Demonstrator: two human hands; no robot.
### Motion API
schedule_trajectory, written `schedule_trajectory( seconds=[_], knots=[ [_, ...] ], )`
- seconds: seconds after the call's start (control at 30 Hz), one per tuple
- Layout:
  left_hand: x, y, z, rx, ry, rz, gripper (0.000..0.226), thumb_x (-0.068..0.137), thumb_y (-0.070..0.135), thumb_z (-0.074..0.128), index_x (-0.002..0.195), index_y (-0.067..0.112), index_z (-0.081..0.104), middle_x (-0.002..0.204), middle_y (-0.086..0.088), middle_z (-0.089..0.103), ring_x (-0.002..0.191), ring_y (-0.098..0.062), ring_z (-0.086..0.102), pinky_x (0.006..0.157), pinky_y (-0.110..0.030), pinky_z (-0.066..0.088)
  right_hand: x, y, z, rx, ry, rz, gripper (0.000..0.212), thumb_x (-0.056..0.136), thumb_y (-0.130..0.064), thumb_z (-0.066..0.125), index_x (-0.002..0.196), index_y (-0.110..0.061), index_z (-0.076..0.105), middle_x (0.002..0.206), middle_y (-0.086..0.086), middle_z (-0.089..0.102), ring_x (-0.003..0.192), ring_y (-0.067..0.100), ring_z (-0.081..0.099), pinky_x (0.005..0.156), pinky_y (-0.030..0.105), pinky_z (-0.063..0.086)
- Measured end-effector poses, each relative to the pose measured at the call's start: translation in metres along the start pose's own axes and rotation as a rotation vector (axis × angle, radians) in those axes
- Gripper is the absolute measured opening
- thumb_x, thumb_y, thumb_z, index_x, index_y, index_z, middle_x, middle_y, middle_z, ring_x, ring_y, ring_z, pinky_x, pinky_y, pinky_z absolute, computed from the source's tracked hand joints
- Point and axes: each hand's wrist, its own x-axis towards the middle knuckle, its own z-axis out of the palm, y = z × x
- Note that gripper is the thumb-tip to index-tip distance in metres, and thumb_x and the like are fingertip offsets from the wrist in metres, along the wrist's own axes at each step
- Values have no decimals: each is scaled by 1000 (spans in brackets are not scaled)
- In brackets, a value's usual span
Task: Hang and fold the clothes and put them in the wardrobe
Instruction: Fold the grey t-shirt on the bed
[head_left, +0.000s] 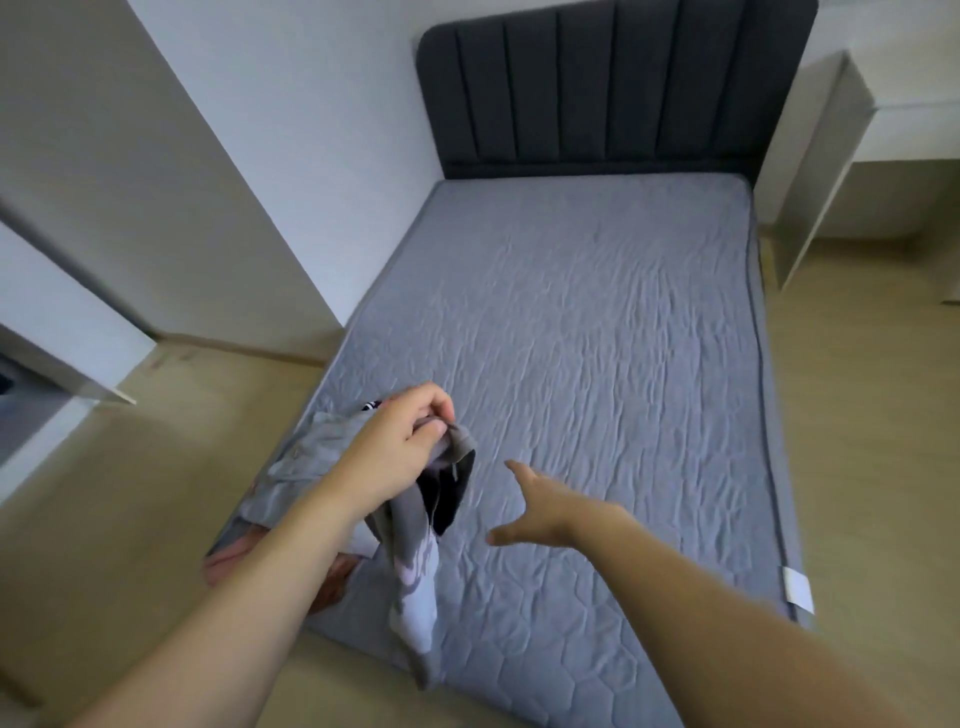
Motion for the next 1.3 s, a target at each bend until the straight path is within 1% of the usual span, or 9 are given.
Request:
schedule_trajectory(
  seconds=[0.17,0.33,0.43,0.57,0.67,0.77,0.97,1.13,1.3],
  knots=[
    [13,26,-11,-195,78,56,27,88,-4,58,84,23,54,67,9,65,67,1,58,70,-12,43,24,-8,9,112,301,-90,74,84,-54,61,147,-28,32,148,1,43,133,24,42,105,39,39],
    [15,40,-16,-356,82,66,28,89,-12,57,83,15,53,60,13,59,58,4,49,61,-9,39,25,7,-6,88,422,16,8,88,-26,51,81,-22,52,91,5,63,89,32,60,68,33,46],
    [15,37,-26,-361,109,65,23,87,-3,60,82,19,55,58,12,58,56,3,47,58,-11,39,11,43,-17,19,379,242,7,85,-16,53,90,-18,57,96,8,64,87,29,60,69,31,46],
    [23,4,-15,131,184,-117,28,87,-4,58,76,22,56,67,-3,66,66,-25,60,68,-35,48,-18,91,-34,-140,145,390,24,92,-19,52,112,-8,61,96,7,58,84,24,53,70,27,41],
    [18,-16,11,560,109,-212,23,91,5,51,101,19,66,104,-12,71,100,-35,64,83,-40,49,-44,101,-63,103,252,327,17,85,-6,47,76,-11,59,72,5,55,69,23,52,56,25,39],
    [7,-28,31,890,34,-220,22,92,11,45,111,14,56,118,-12,66,108,-35,61,83,-40,45,-80,111,-87,340,305,314,13,75,-25,52,68,-15,55,66,5,58,58,20,53,57,28,40],
    [27,-14,56,996,64,-136,20,89,15,44,108,22,46,108,-8,69,103,-31,64,69,-39,40,-111,138,-116,471,107,423,60,57,-69,65,91,-21,75,88,6,75,84,26,70,83,36,47],
    [108,-36,80,1121,49,-15,14,90,16,46,103,19,50,100,-3,70,102,-27,62,74,-36,49,-70,151,-171,261,113,391,37,49,-38,55,74,-17,72,89,12,69,79,29,62,76,33,45],
    [260,-134,181,1195,-31,56,18,92,20,42,107,21,51,110,-3,69,109,-26,59,84,-36,44,91,243,-191,-140,374,441,36,85,-28,48,116,-11,51,128,17,53,115,33,51,85,35,40]
  ],
)
